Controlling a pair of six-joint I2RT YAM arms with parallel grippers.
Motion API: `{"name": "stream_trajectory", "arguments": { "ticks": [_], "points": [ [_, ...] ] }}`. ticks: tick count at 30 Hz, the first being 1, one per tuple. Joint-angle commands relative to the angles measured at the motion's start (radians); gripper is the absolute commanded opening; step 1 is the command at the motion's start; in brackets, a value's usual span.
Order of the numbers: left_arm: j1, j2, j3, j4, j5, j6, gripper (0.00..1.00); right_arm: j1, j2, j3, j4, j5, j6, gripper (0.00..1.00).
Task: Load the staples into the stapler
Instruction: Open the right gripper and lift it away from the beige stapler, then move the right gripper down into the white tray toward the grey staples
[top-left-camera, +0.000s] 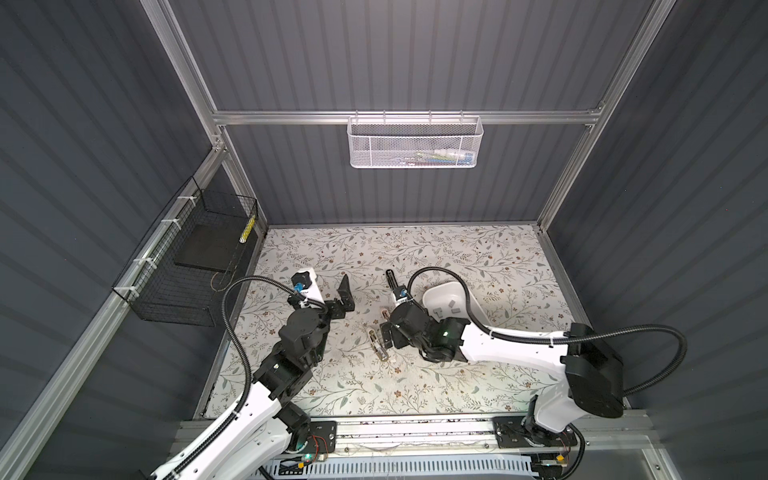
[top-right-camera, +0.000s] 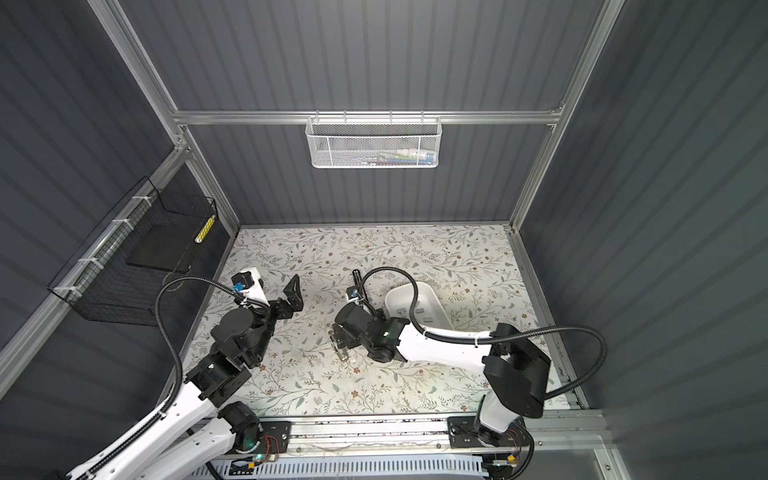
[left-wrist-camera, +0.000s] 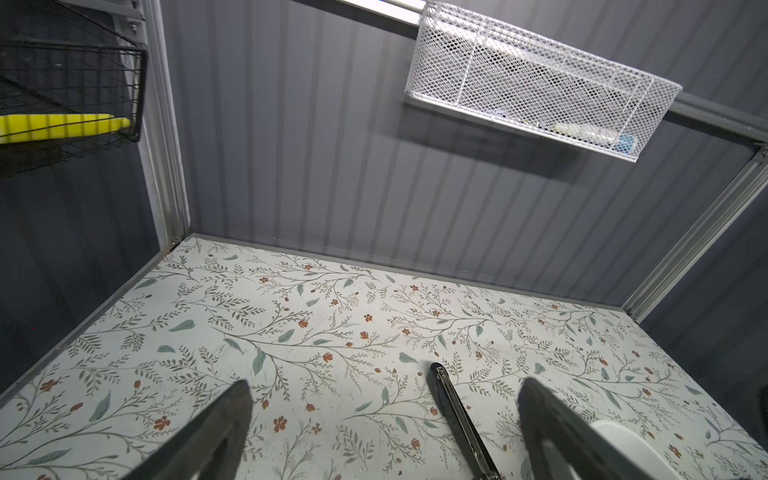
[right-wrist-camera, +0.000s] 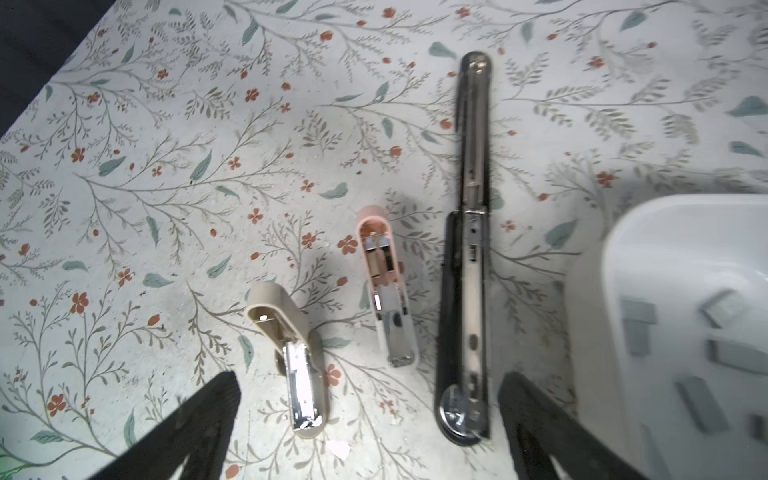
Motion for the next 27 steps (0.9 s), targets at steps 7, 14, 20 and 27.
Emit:
{"name": "stream_trajectory", "arguments": {
  "ticks": [7, 14, 20, 27],
  "points": [
    [0.356, 0.281, 0.115, 0.061, 0.473, -0.121, 1.00, -0.113, -0.211, -0.075, -0.130, 0.181, -0.001, 0.99],
    [0.366, 0.298, 0.041, 0.186, 0.516, -0.020, 1.00, -0.324, -0.322, -0.144, -0.104, -0.083, 0.085, 0.99],
    [0.366, 0.320, 0.046, 0.254, 0.578, 0.027, 1.00, -0.453, -0.230, -0.135, -0.066, -0.182, 0.138, 0.67],
    [0.366, 0.346, 0.066, 0.286, 0.631, 0.031, 1.00, -0.506, -0.050, -0.097, -0.011, -0.153, 0.176, 0.35]
  ]
}}
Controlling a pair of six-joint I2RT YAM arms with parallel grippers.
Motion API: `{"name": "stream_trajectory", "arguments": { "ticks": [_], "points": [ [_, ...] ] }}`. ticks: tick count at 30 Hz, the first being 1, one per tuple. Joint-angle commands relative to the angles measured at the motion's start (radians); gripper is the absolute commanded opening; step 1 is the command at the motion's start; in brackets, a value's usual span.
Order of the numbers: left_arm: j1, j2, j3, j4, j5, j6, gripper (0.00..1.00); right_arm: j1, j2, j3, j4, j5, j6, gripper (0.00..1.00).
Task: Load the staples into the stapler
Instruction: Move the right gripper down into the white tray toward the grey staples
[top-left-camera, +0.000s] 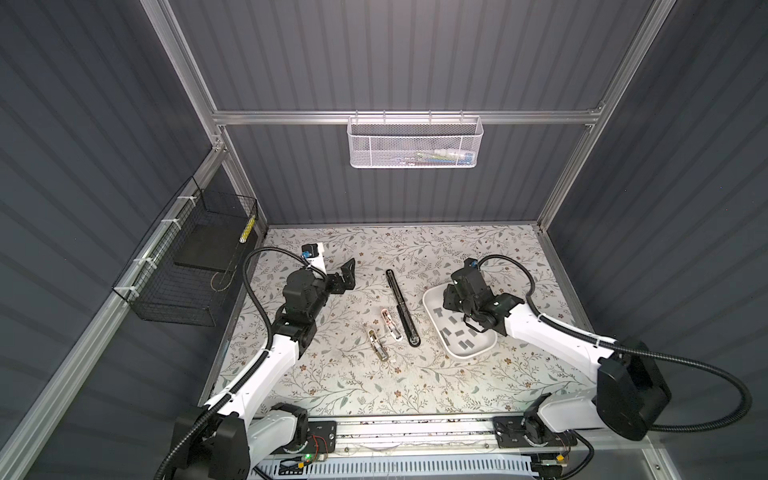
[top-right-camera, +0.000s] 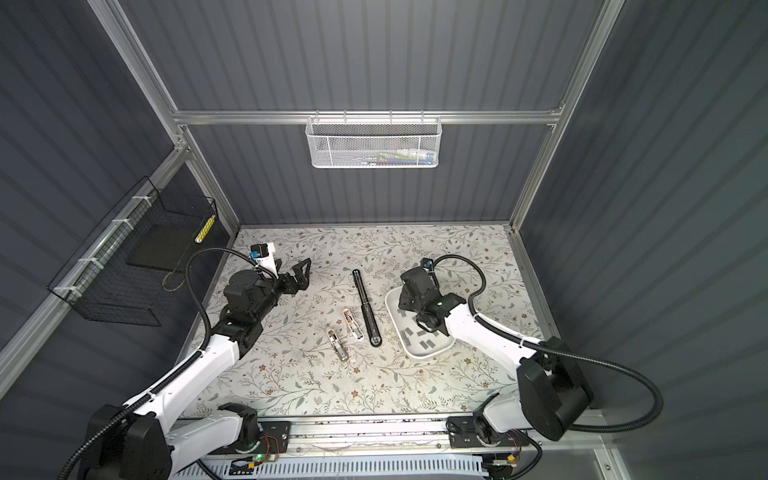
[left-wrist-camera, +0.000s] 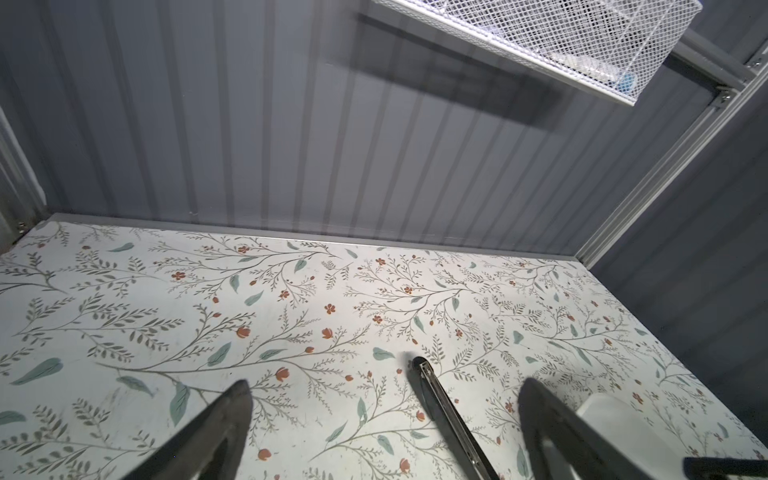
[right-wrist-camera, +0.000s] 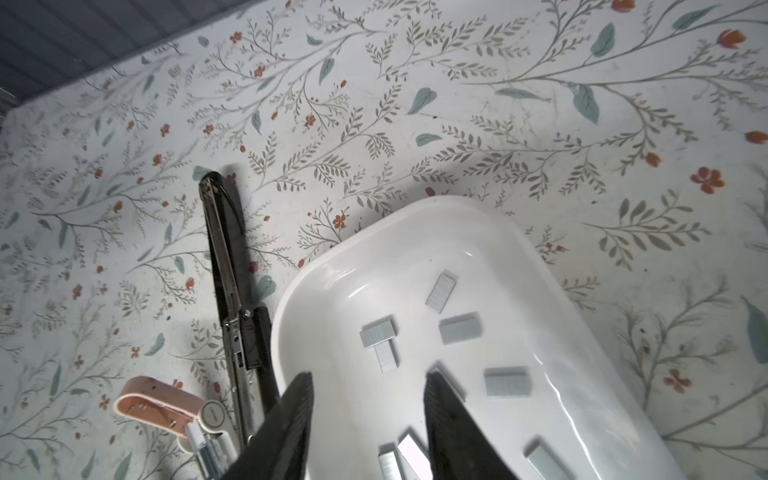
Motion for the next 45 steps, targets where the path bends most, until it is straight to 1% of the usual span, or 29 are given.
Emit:
{"name": "stream_trajectory", "arguments": {
  "ticks": [1, 2, 4, 6, 7, 11, 23, 40, 45],
  "points": [
    [-0.001, 0.001, 0.017, 0.026, 0.033, 0.024, 1.00, -0.044, 0.077, 0.035, 0.012, -0.005, 0.024, 0.31],
    [-0.001, -0.005, 0.014, 0.023, 0.026, 0.024, 1.00, -0.053, 0.096, 0.043, -0.002, 0.000, 0.028, 0.28],
    [-0.001, -0.014, -0.003, 0.040, 0.023, 0.018, 1.00, -0.055, 0.121, 0.046, -0.011, 0.022, 0.039, 0.27],
    [-0.001, -0.017, -0.009, 0.045, 0.018, 0.014, 1.00, -0.057, 0.139, 0.042, 0.002, 0.023, 0.044, 0.29],
    [-0.001, -0.019, -0.006, 0.037, 0.013, 0.014, 1.00, -0.059, 0.152, 0.046, 0.004, 0.030, 0.041, 0.33],
    [-0.001, -0.036, -0.002, 0.012, 0.007, 0.011, 1.00, -0.063, 0.192, 0.077, -0.018, 0.075, 0.032, 0.34],
    [-0.001, -0.117, -0.042, -0.015, -0.040, -0.002, 1.00, -0.079, 0.313, 0.118, -0.005, 0.070, 0.028, 0.35],
    [-0.001, -0.100, -0.035, -0.018, -0.038, -0.004, 1.00, -0.081, 0.397, 0.132, 0.013, 0.085, 0.041, 0.35],
    [-0.001, -0.105, -0.038, -0.019, -0.040, -0.006, 1.00, -0.081, 0.409, 0.139, 0.011, 0.084, 0.033, 0.33]
  ]
}}
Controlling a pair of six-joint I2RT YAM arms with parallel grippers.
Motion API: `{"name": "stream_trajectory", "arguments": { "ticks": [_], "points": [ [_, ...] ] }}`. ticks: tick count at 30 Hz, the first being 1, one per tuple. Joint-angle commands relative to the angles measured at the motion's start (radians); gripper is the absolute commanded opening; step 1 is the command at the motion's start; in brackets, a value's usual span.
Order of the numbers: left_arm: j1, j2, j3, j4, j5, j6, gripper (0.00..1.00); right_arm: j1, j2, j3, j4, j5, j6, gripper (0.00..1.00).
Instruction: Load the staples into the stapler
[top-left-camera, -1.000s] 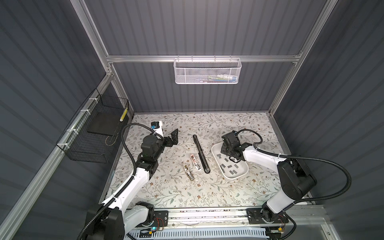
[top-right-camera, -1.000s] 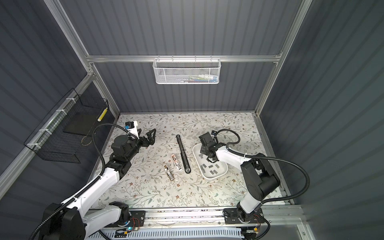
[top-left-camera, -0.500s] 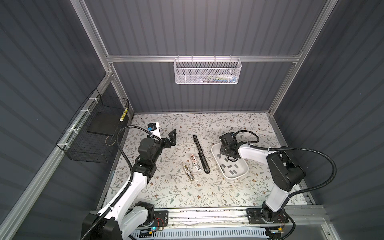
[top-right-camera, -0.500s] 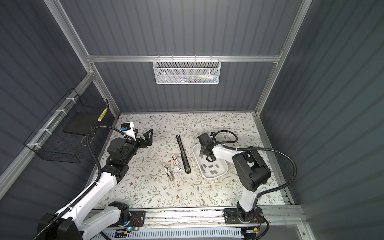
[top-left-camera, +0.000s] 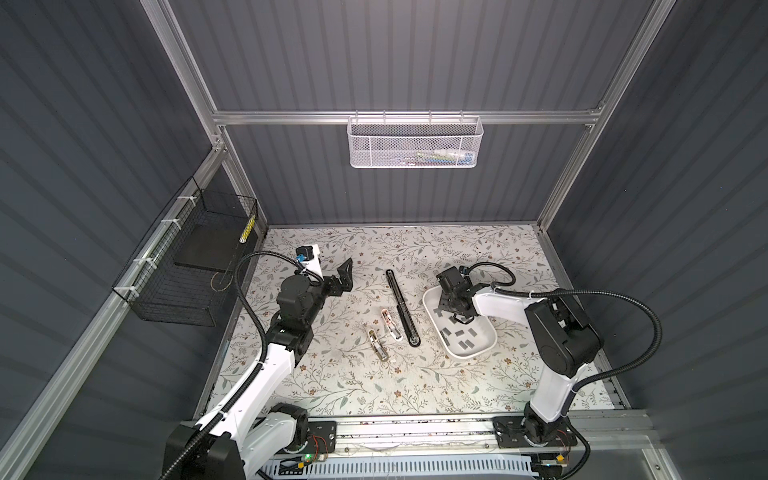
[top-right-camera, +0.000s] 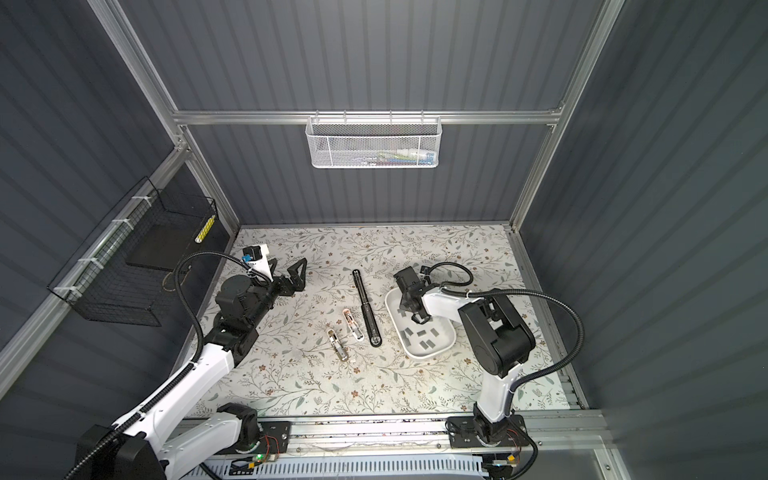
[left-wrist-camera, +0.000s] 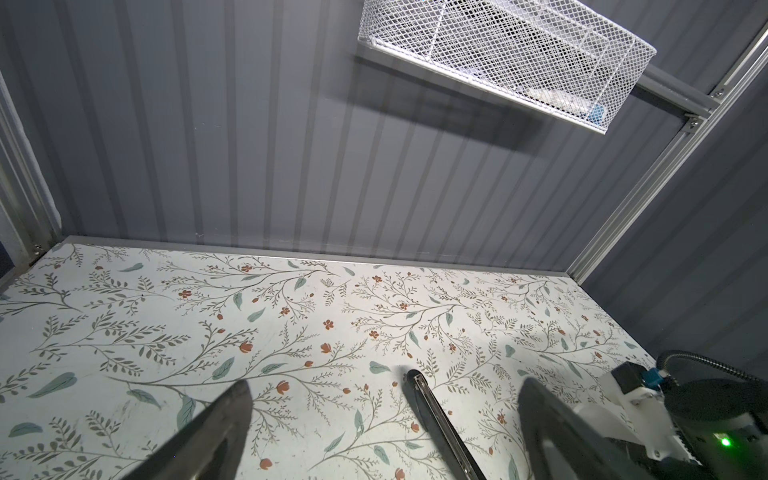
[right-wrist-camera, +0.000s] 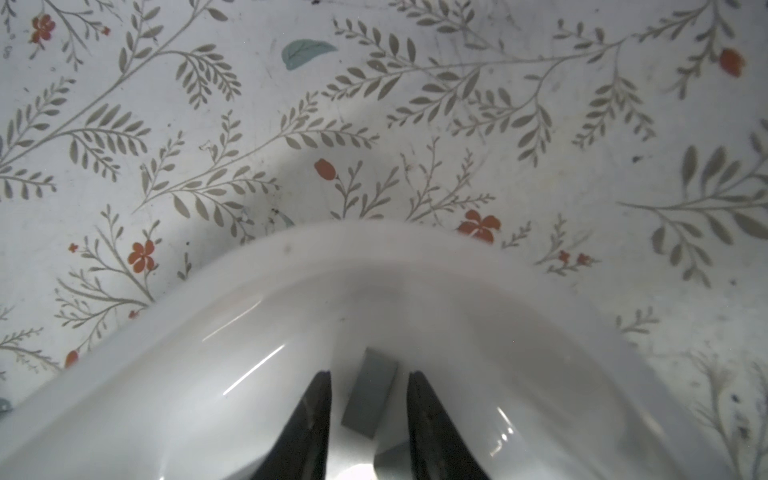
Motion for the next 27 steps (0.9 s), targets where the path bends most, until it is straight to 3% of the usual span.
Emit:
{"name": "stream_trajectory", "arguments": {
  "ticks": [1, 27],
  "points": [
    [-0.001, -0.010, -0.012, -0.004, -0.015, -0.005, 1.00, -0.004, 0.027, 0.023, -0.010, 0.023, -0.002, 0.33],
    [-0.001, -0.020, -0.015, -0.010, -0.024, -0.007, 1.00, -0.011, 0.067, 0.044, -0.030, 0.053, -0.033, 0.27]
  ]
}}
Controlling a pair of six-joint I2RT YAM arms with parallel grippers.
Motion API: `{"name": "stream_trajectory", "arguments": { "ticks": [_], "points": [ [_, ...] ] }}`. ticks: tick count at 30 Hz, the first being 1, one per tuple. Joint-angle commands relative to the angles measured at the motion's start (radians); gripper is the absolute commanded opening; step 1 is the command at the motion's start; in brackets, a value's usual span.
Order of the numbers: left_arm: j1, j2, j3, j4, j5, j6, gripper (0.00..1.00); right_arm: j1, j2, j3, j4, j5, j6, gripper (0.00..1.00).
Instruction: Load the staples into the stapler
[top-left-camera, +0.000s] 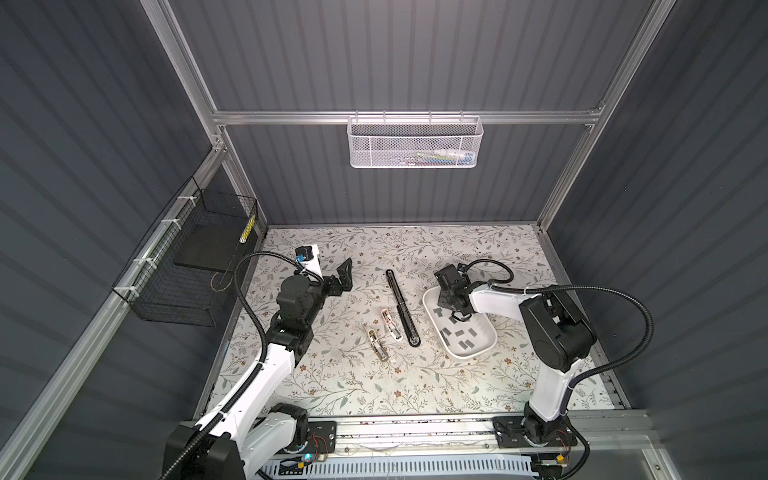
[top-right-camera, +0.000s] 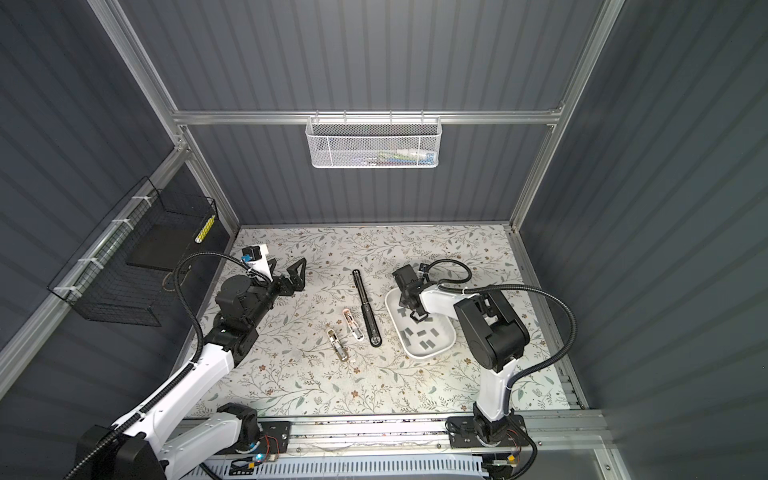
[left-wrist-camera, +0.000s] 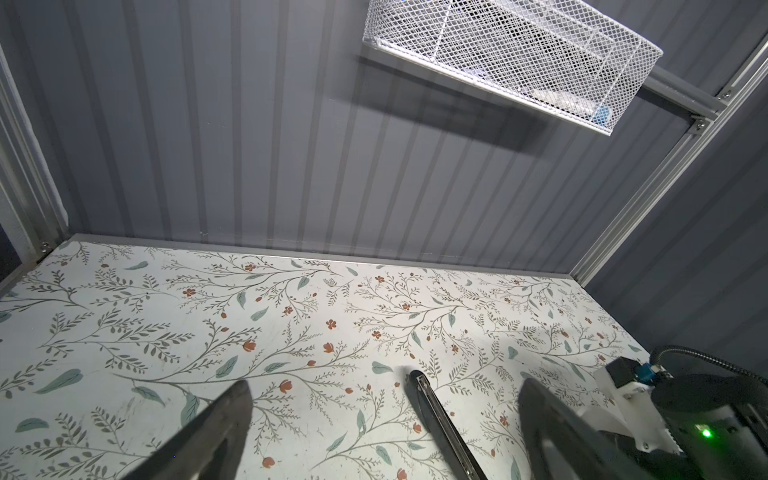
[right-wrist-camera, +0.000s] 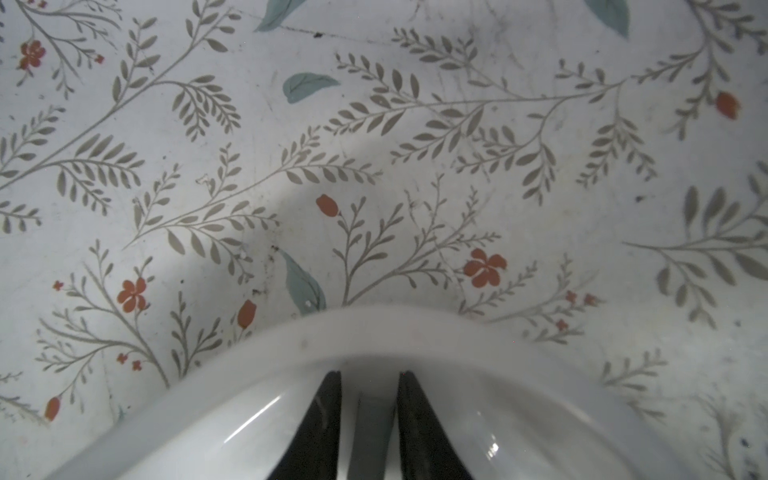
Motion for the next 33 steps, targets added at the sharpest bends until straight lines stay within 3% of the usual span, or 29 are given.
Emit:
{"name": "stream_trajectory", "arguments": {
  "ticks": [1, 16, 33],
  "points": [
    [-0.001, -0.019, -0.015, -0.009, -0.013, -0.004, 1.00, -0.004, 0.021, 0.009, -0.041, 0.017, -0.014, 0.27],
    [-0.001, -0.022, -0.012, -0.015, -0.013, -0.007, 1.00, -0.004, 0.025, -0.004, -0.030, -0.010, -0.012, 0.25],
    [-0.001, -0.016, -0.007, -0.020, -0.013, -0.009, 1.00, -0.005, 0.016, -0.020, -0.022, -0.021, -0.013, 0.14]
  ]
}}
